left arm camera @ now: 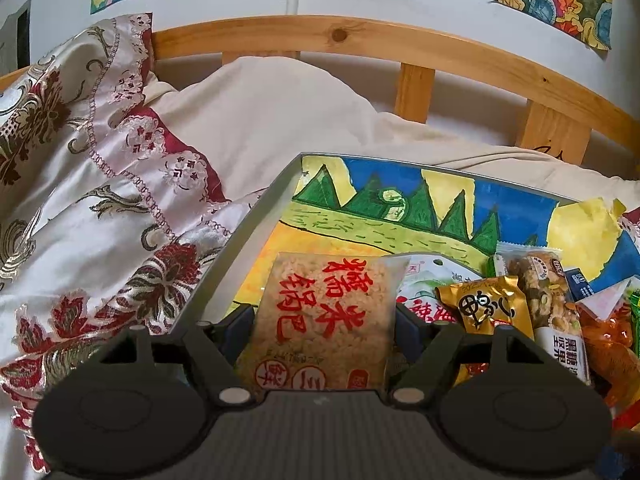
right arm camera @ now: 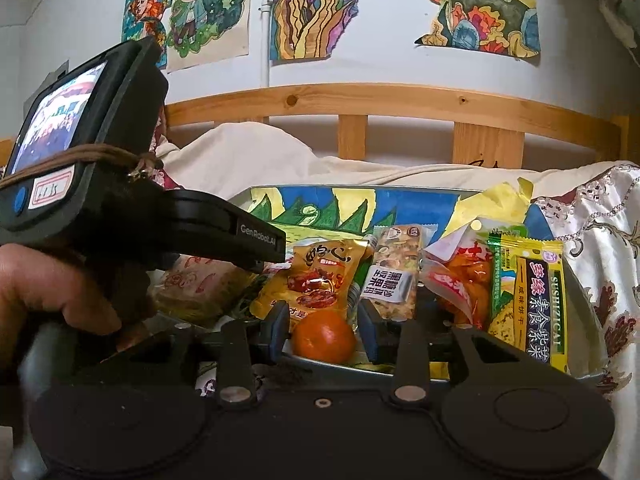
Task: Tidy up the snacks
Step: 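Carry the rice cracker pack with the left tool while the right tool carries the orange into the tray, then open both tools to release the pack and orange in the tray and lift away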
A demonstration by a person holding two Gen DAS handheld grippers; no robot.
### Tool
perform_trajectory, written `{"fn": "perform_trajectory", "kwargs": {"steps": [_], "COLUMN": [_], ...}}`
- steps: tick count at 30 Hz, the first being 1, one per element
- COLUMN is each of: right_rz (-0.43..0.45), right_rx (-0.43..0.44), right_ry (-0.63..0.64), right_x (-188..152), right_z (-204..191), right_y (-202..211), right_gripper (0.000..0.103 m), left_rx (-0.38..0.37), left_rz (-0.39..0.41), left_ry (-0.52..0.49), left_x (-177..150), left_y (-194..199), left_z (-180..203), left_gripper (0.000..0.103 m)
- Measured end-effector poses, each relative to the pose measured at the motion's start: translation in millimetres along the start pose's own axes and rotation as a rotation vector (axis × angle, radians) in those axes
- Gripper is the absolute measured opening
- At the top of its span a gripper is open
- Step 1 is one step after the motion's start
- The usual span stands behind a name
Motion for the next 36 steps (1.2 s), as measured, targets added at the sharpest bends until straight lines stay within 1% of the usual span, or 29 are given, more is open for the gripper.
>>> {"fn": "perform_trajectory", "kwargs": {"steps": [4, 7, 12, 14, 16, 21, 23, 24, 29, 36], "right_rz": [0.0, 0.0, 0.005, 0.009, 0.016, 0.034, 0.041, 0.047, 0.096, 0.165], "right_rx": [-0.002, -0.001, -0.001, -0.003, -0.009, -0.007, -0.001, 0.0, 0.002, -0.015], "right_ry": [0.002, 0.004, 0.008, 0.013, 0.022, 0.056, 0.062, 0.066, 0.086, 0.084], "right_x": [0, 0, 1, 1, 2, 5, 9, 11, 26, 46], "right_z": [0, 0, 0, -1, -3, -11, -14, -16, -25, -31], "right_y": [0, 0, 1, 2, 3, 7, 10, 13, 30, 62], "right_gripper": [0.041, 0.042, 0.048, 0.057, 0.063, 0.072, 0.079, 0.08, 0.093, 0.099], "left_rx": [0.001, 0.002, 0.001, -0.002, 0.002, 0.02, 0.019, 0.02, 0.027, 0.03], "left_rz": [-0.005, -0.001, -0.001, 0.002, 0.008, 0.037, 0.048, 0.056, 0.107, 0.15], "left_ry": [0.008, 0.008, 0.019, 0.021, 0.022, 0.034, 0.04, 0.043, 0.041, 0.046], "left_x": [0, 1, 1, 1, 2, 7, 12, 14, 26, 35], "left_y": [-1, -1, 0, 1, 3, 14, 20, 24, 48, 81], "left_z": [-1, -2, -6, -8, -10, -19, -25, -28, -45, -69], "left_gripper": [0.078, 0.081, 0.086, 0.089, 0.092, 0.096, 0.098, 0.099, 0.102, 0.102]}}
Point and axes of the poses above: each gripper's, at about its wrist camera, not at the fingertips, and y roughly against the way its jaws point, z to its right, x to its top, the point moved 3 cm from there along -y, roughly the way its jaws point, and after that the axes turned 13 degrees about x, right-handed, at the moved point
